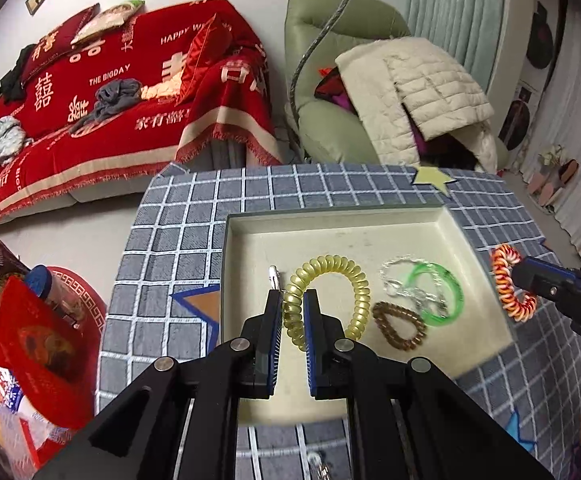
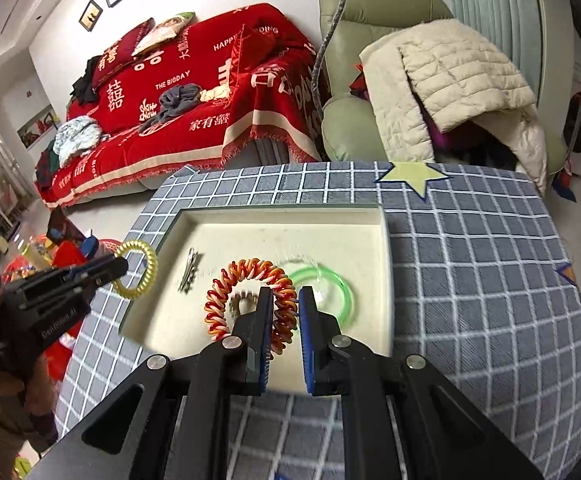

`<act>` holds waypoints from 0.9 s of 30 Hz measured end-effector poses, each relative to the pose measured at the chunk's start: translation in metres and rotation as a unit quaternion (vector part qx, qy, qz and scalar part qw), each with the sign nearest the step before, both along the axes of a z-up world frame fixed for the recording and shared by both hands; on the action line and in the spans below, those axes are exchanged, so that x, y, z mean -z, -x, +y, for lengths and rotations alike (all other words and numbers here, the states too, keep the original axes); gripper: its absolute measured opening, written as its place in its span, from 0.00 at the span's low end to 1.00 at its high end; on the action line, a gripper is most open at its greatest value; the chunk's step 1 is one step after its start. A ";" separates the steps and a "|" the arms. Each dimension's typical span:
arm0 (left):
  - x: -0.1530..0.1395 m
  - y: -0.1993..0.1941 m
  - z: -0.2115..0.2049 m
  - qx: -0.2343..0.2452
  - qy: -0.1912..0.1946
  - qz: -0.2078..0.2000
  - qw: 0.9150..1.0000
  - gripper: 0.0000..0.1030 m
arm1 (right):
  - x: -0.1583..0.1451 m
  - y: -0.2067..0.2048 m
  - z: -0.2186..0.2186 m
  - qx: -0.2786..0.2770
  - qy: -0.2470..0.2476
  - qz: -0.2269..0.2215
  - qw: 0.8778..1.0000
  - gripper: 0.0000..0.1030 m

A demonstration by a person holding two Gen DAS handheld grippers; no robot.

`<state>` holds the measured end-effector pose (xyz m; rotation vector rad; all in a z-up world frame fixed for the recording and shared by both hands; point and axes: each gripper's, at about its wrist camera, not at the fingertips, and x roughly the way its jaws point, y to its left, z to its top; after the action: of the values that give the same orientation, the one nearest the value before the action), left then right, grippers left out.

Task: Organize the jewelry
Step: 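Lower both coil bands into the tray and open both tools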

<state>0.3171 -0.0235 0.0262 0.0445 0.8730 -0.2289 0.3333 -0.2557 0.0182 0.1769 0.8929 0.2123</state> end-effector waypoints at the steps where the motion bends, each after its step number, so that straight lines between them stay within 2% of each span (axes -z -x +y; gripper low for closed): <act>1: 0.007 -0.006 -0.001 -0.001 -0.001 0.007 1.000 0.31 | 0.003 -0.006 0.002 -0.002 -0.001 0.002 1.000 0.13; 8: 0.044 -0.024 -0.011 -0.002 -0.022 0.032 0.999 0.31 | 0.038 -0.049 0.026 -0.014 0.001 0.025 1.000 0.13; 14: 0.064 -0.028 -0.019 0.004 -0.046 0.043 0.998 0.31 | 0.062 -0.066 0.039 -0.015 0.015 0.039 0.999 0.13; 21: 0.070 -0.025 -0.025 0.008 -0.062 0.035 0.997 0.31 | 0.077 -0.070 0.046 -0.014 0.042 0.051 0.998 0.14; 27: 0.072 -0.024 -0.030 0.008 -0.080 0.029 0.996 0.32 | 0.078 -0.071 0.049 -0.020 0.053 0.054 0.997 0.16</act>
<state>0.3412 -0.0537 -0.0454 0.1949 0.9481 -0.1753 0.4041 -0.2069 -0.0595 0.0720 1.0127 0.1921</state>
